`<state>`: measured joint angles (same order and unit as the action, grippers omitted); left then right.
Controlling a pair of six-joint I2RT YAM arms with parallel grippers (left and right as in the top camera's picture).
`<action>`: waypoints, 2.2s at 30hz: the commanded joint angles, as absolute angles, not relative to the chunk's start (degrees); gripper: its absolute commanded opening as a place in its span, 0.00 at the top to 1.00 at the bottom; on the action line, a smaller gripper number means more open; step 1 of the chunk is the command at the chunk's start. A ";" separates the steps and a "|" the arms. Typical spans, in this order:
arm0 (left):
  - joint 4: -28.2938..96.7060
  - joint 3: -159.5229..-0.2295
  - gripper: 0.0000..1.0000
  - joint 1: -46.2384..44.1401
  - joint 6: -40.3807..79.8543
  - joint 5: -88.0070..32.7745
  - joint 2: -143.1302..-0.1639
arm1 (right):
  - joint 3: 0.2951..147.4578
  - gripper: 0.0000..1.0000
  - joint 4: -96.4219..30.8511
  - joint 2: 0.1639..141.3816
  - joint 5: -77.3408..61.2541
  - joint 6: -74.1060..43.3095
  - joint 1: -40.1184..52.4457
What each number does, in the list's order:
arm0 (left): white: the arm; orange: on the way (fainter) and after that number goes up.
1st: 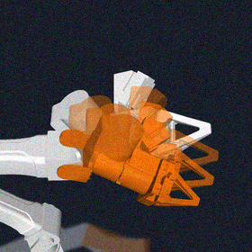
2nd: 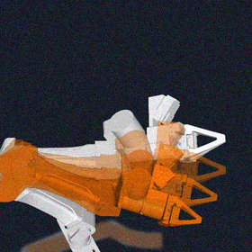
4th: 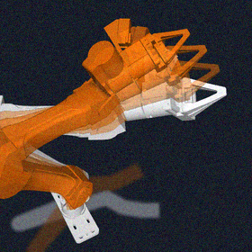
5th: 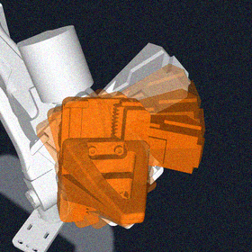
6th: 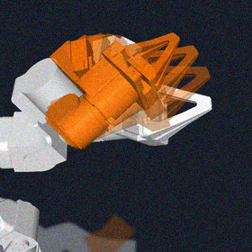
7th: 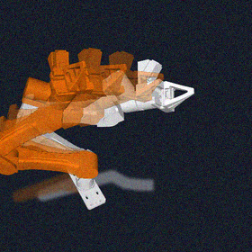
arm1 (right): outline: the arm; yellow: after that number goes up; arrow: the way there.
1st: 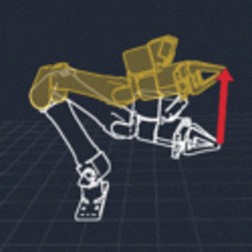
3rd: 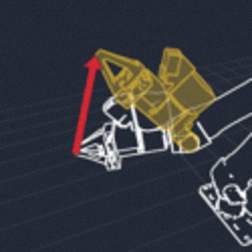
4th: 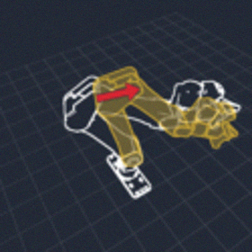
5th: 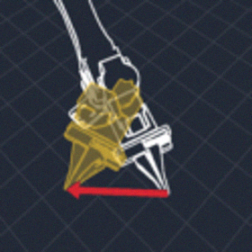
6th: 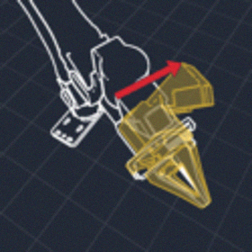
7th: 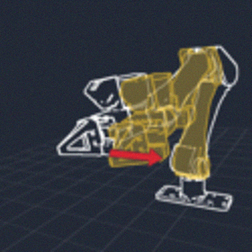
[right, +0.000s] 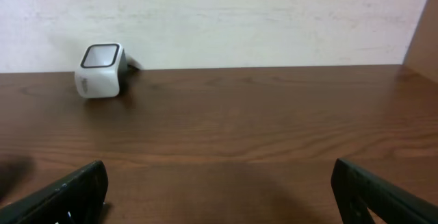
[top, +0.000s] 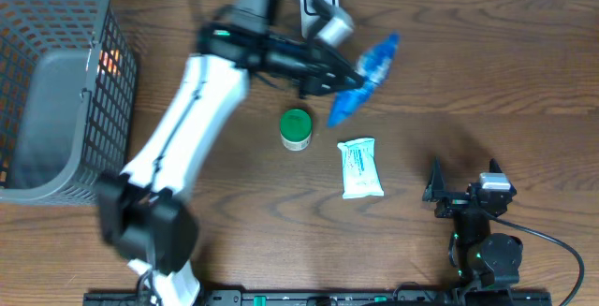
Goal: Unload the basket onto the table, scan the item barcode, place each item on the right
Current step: 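Swing the Oreo pack under the scanner and drop it on the table, then reach the left gripper into the basket and grasp the orange tissue pack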
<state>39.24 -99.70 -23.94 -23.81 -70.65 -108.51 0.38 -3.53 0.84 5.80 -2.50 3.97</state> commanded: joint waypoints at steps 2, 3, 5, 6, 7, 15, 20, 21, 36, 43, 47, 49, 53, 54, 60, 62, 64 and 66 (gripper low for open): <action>34.89 -99.31 0.93 -33.89 -16.75 -33.78 -116.09 | 0.32 0.01 -3.70 0.67 5.69 -2.04 3.73; 32.97 -99.31 0.93 -37.01 -14.76 -21.17 -118.02 | 0.32 0.01 -3.70 0.67 5.69 -2.07 3.73; 29.28 -99.31 0.93 -42.00 -14.44 -6.68 -121.34 | 0.32 0.01 -3.70 0.67 5.69 -2.07 3.73; 27.81 -99.31 0.93 -43.24 -14.44 -4.23 -122.43 | 0.32 0.01 -3.70 0.67 5.69 -2.07 3.73; 26.33 -99.31 0.93 -44.45 -14.46 -2.79 -123.57 | 0.32 0.01 -3.70 0.67 5.69 -2.04 3.73; 18.83 -99.31 0.91 -48.27 -14.44 -0.69 -131.48 | 0.32 0.01 -3.70 0.67 5.69 -2.07 3.73; 21.96 -102.06 0.31 -47.35 -15.94 10.04 -126.34 | 0.32 0.01 -3.70 0.67 5.69 -2.07 3.73; 23.24 -103.37 0.22 -46.63 -17.23 11.18 -123.50 | 0.32 0.01 -3.70 0.67 5.69 -2.07 3.73; 41.01 -106.91 0.02 -4.12 -3.11 10.48 -86.70 | 0.32 0.01 -3.70 0.67 5.69 -2.07 3.73; 44.23 -106.78 0.02 24.97 7.16 -5.26 -93.58 | 0.32 0.01 -3.70 0.67 5.69 -2.04 3.73; 44.86 -106.78 0.02 29.23 2.66 -6.70 -101.23 | 0.32 0.01 -3.70 0.67 5.69 -2.07 3.73; 44.21 -106.78 0.02 29.28 -5.72 -7.25 -104.71 | 0.32 0.01 -3.70 0.67 5.69 -2.07 3.73; 44.58 -106.78 0.02 27.68 -26.20 -10.81 -111.94 | 0.32 0.01 -3.70 0.67 5.69 -2.04 3.73; 44.29 -106.78 0.02 26.83 -29.95 -11.62 -115.39 | 0.32 0.01 -3.70 0.67 5.69 -2.07 3.73; 40.99 -106.78 0.02 25.78 -34.11 -11.57 -123.92 | 0.32 0.01 -3.70 0.67 5.69 -2.07 3.73; 38.89 -106.78 0.02 25.78 -34.09 -11.60 -126.04 | 0.32 0.01 -3.70 0.67 5.69 -2.04 3.73; 36.80 -106.78 0.02 25.78 -34.11 -11.60 -127.61 | 0.32 0.01 -3.70 0.67 5.69 -2.04 3.73; 34.11 -106.78 0.02 25.78 -34.11 -11.60 -129.32 | 0.32 0.01 -3.70 0.67 5.69 -2.07 3.73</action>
